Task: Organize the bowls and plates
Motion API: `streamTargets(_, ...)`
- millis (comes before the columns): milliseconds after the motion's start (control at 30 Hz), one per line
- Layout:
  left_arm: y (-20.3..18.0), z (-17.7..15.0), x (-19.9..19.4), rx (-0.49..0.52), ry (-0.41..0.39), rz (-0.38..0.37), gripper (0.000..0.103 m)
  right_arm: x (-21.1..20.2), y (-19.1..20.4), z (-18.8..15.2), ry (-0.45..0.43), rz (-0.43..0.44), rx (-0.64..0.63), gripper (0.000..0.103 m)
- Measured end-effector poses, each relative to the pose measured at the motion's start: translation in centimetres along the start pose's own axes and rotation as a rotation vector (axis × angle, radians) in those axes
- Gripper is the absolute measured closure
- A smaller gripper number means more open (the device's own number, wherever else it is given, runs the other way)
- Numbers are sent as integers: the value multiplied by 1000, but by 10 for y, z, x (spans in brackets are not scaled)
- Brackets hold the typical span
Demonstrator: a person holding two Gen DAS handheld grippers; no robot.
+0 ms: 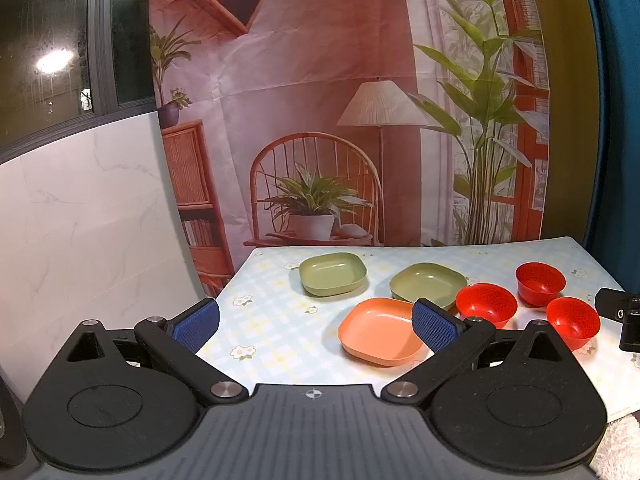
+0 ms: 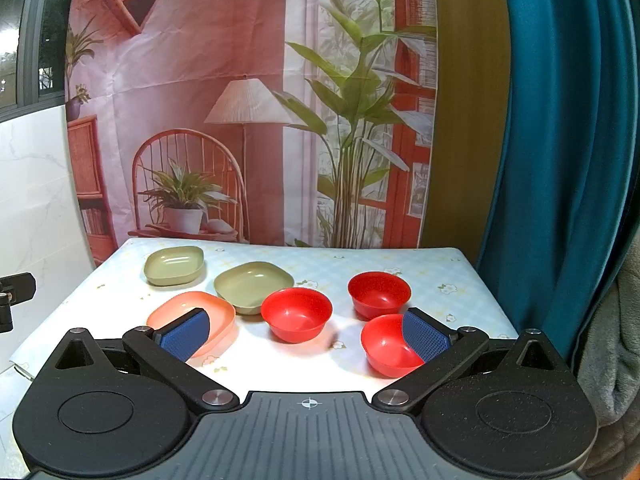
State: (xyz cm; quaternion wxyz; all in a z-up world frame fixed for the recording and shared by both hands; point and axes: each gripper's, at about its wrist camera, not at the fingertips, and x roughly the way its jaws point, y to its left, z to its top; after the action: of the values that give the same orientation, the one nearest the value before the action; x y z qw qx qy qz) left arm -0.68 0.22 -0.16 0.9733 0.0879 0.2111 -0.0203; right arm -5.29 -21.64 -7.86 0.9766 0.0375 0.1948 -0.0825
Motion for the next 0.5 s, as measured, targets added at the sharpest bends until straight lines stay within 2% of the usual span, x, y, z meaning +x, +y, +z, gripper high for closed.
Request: streamTargets(500,1,0,-1,6,-12,4,0,1,0,0,1,-1,-1,0)
